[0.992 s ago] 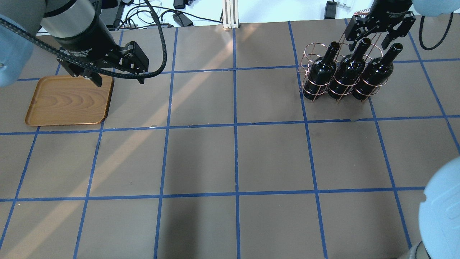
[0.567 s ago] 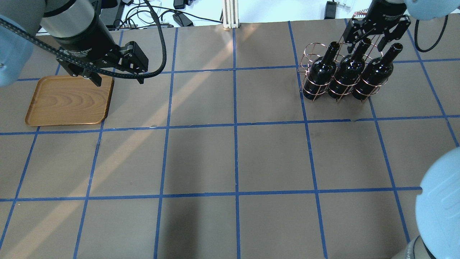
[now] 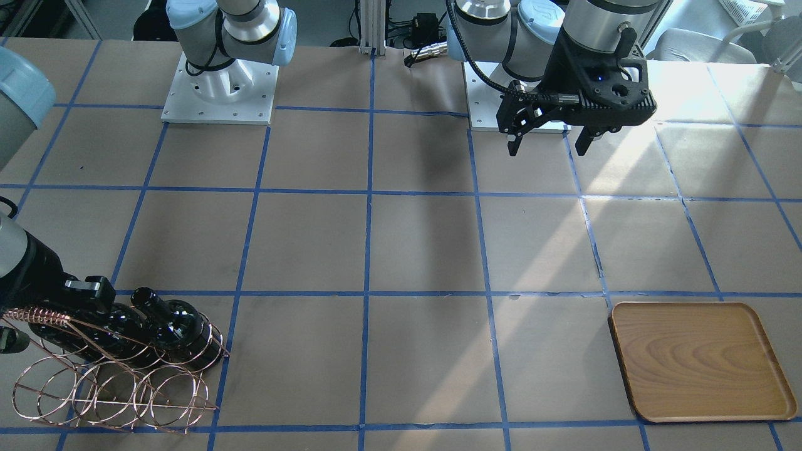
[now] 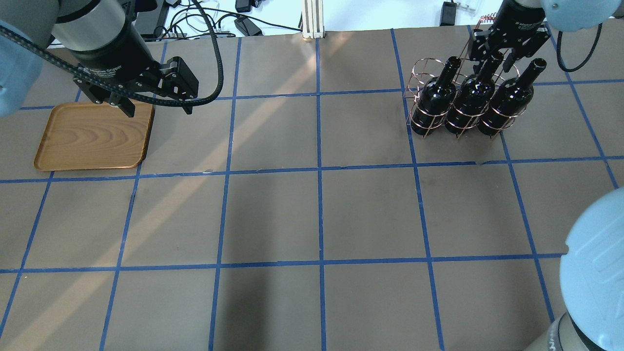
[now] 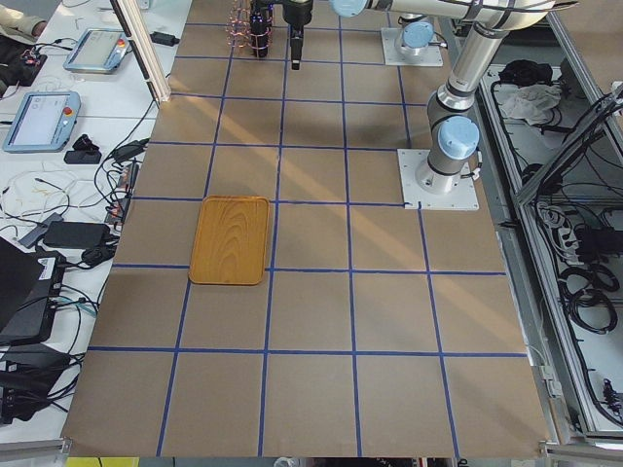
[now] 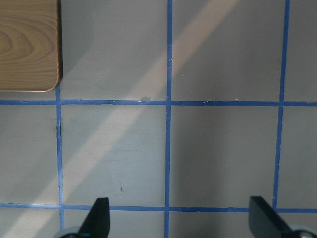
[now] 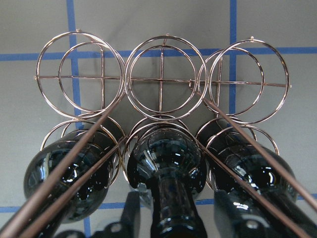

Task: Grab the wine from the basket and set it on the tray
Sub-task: 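Lower the right gripper onto the middle bottle's neck and close it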

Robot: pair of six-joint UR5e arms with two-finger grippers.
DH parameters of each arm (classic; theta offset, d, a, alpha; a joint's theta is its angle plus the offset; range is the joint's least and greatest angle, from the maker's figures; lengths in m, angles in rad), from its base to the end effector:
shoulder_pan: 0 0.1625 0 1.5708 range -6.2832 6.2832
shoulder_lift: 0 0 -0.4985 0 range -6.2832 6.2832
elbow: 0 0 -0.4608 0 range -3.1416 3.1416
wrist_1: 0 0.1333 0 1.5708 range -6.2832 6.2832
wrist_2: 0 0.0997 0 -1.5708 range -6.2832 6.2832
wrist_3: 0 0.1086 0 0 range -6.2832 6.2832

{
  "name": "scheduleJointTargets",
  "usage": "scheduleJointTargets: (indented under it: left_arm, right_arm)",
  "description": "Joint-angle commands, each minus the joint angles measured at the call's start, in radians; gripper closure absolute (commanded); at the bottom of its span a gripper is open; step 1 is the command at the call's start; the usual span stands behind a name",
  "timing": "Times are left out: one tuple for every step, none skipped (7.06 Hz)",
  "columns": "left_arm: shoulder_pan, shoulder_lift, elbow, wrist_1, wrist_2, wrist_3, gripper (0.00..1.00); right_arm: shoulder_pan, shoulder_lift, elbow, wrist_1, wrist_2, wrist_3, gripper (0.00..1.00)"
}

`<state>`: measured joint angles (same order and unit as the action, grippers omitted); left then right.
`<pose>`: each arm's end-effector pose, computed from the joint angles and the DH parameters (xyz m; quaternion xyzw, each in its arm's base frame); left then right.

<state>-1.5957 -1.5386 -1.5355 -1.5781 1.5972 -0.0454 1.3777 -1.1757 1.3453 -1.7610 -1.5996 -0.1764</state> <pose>-0.1441 -0.5463 0.5894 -0.0106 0.9994 -0.0305 0.0121 -0.0158 -0.7591 0.4383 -0.0085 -0.9998 0.0075 0.0160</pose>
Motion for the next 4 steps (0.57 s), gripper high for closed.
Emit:
scheduleJointTargets:
  left_arm:
    - [0.0, 0.0, 0.0, 0.0, -0.003, 0.002, 0.0]
    - [0.0, 0.0, 0.0, 0.001, -0.005, 0.002, 0.0]
    - [0.0, 0.0, 0.0, 0.001, -0.006, 0.002, 0.0]
    - [-0.003, 0.0, 0.0, 0.001, -0.005, 0.002, 0.0]
  right_arm:
    - [0.0, -0.002, 0.0, 0.002, 0.001, 0.002, 0.63]
    - [0.001, -0.005, 0.0, 0.002, 0.001, 0.002, 0.68]
    - [0.001, -0.009, -0.001, 0.0, 0.001, 0.002, 0.8]
    - [0.001, -0.019, -0.009, 0.003, 0.003, 0.005, 0.81]
